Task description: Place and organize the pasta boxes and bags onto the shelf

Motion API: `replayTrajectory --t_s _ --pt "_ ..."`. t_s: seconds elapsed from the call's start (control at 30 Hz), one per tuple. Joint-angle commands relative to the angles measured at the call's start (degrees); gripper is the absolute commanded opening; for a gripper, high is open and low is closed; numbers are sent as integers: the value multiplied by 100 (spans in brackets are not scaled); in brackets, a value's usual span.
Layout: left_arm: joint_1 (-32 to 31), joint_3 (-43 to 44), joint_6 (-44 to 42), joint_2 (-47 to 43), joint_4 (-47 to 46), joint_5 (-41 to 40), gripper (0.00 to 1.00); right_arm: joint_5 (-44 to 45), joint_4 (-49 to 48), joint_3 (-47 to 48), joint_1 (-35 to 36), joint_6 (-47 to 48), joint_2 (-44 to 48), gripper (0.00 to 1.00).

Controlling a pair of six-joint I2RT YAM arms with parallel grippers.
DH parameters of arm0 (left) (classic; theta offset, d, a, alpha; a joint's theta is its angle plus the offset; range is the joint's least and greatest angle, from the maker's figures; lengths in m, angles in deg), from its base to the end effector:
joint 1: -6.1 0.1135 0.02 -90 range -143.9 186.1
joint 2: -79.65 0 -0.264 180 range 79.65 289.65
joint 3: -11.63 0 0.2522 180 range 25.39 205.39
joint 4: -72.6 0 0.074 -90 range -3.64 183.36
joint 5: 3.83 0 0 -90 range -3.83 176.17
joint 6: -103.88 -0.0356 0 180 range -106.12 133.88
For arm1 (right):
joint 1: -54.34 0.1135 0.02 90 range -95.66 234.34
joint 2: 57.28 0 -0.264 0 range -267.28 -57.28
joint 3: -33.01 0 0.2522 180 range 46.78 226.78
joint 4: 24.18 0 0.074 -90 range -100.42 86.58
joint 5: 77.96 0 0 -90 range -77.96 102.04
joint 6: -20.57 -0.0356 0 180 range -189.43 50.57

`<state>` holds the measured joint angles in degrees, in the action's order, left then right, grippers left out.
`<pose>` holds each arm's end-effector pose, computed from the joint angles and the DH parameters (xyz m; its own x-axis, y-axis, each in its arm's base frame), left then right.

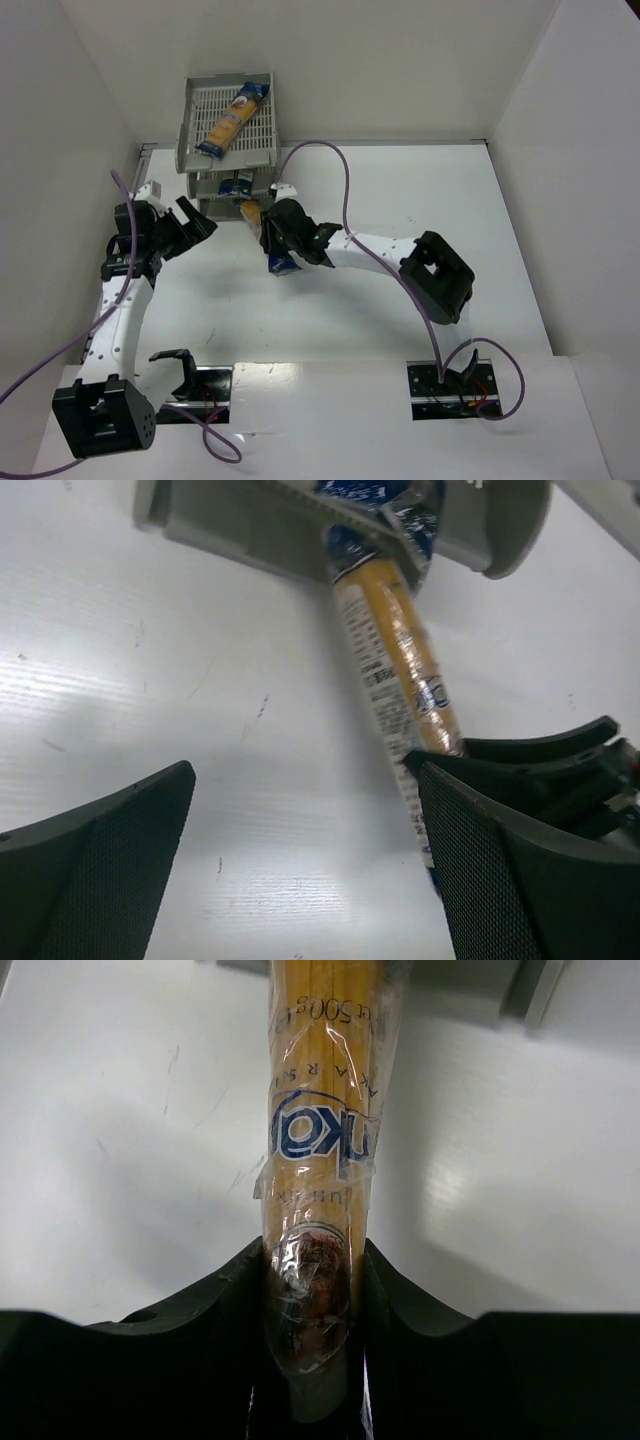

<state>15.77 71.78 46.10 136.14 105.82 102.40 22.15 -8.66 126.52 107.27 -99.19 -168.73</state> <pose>0.2186 0.0272 0.2964 -0.4532 -0.5965 -0.6624 -0.1930 0.7911 -0.5804 0.2747 0.3533 0.2214 -0.6346 -0.0293 -0.7723 -0.4403 0.8350 0.3301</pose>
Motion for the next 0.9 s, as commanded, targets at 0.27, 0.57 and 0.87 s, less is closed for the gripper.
replayTrajectory --t_s 0.27,0.57,0.87 --pt "290 -122 -103 -244 189 -112 100 1142 -1459 1622 209 181 -1035 0" --pt "290 -174 -50 -244 67 29 100 1626 -1617 2211 376 31 -1773 4" --pt "290 -280 -103 -244 -48 144 100 479 -1793 1468 376 777 -1423 88"
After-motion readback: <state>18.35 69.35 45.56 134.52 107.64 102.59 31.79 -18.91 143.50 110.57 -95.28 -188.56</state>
